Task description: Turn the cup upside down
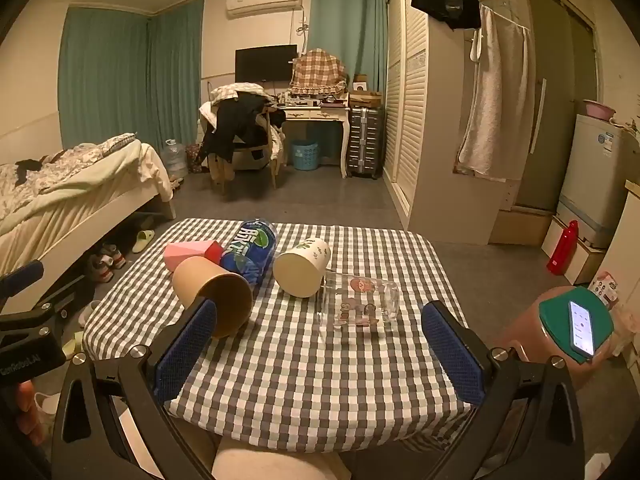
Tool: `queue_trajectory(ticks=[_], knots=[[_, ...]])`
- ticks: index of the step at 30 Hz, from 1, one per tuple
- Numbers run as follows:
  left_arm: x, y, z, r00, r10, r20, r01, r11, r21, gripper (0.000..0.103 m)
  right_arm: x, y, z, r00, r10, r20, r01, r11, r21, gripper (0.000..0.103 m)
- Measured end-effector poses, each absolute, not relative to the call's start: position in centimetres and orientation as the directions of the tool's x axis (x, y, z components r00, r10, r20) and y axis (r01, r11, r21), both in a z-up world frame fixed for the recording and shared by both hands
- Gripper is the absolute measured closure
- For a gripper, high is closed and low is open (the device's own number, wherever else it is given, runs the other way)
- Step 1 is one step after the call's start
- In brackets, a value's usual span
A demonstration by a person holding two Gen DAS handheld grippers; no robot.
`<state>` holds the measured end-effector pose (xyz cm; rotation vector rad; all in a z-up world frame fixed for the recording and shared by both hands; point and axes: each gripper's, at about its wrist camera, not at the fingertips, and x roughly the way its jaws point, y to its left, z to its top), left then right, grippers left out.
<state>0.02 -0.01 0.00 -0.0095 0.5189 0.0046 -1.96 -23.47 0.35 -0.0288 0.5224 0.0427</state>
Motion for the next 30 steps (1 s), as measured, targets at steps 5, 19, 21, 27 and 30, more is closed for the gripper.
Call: queue_trajectory(ticks=[5,19,21,27,30], knots=[[0.0,-0.1,0.0,0.867,0.000,-0.498,-0.008,1.000,-0.013,0.000,-1.9,-24.1,0.3,0.863,0.025,-0.505,-0.035,0.999,-0.011,0.000],[1.1,0.3,-1.5,0.847,-0.007,-0.531,-0.011,0.999,-0.031,0.000,-1.0,-25.4,-0.8,0.839,-0.028,-0.543,0.031,1.000,-0.003,0.000],[1.1,0.5,-1.5,0.846,-0.008,-0.533,-0.012,0.999,-0.035,0.000,-1.1,-25.1,-0.8,0.838,-0.023,-0.545,0.024,1.000,-0.006,0.000],[1.4,0.7,-1.9,0.840,-0.004,-0.542,-0.019,0.999,-0.037,0.000,-0.7,-24.1,-1.2,0.831,-0.013,-0.556,0.006,1.000,-0.014,0.000],[1.5,0.7,-2.0,0.837,-0.004,-0.547,-0.021,0.999,-0.040,0.000,-0.6,-24.2,-1.3,0.830,-0.011,-0.558,0.005,1.000,-0.013,0.000]])
